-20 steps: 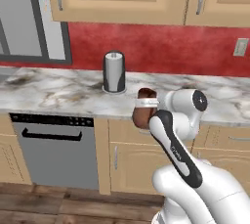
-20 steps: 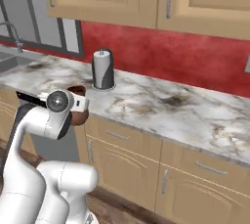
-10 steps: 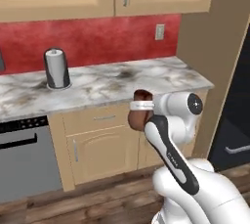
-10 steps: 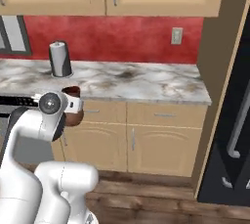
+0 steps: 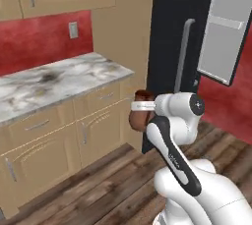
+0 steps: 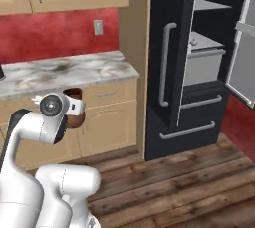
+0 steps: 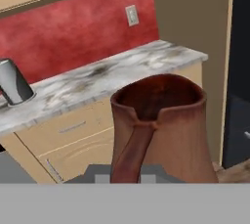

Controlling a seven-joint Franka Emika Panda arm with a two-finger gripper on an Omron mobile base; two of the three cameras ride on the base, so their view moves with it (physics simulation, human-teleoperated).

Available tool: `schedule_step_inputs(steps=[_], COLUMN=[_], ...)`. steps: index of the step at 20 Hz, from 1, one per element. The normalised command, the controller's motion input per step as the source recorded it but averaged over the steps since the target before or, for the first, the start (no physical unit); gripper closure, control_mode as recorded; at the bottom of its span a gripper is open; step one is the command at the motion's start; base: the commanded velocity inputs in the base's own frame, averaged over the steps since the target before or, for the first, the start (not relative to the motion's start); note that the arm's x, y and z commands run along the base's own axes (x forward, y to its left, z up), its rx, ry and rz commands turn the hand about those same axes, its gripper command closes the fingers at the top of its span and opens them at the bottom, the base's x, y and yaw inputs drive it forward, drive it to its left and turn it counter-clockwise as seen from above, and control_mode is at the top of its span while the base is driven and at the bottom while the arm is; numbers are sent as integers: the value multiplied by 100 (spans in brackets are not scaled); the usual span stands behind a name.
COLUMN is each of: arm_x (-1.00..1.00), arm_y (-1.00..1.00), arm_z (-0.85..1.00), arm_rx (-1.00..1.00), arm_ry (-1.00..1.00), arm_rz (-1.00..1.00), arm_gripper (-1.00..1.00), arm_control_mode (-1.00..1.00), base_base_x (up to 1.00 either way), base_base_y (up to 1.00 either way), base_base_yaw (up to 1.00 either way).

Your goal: Move the boxed food and garlic from the top shelf to the second highest shelf to make space. Then, place the pitcher from the counter on the cleared top shelf.

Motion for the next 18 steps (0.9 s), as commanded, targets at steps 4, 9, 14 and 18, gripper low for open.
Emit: schedule_step_inputs(steps=[4,9,14,18], arm_x=[0,0,0,0], arm_y=[0,0,0,0], arm_z=[0,0,0,0], arm_rx=[0,0,0,0], arm_ry=[0,0,0,0], arm_rz=[0,0,0,0], arm_gripper=[100,100,100,100], arm_control_mode=[100,100,100,100], base_base_x=[3,33,39,52], base_base_y=[-51,-73,-79,-87], base_base_yaw=[-54,-39,-28,-4])
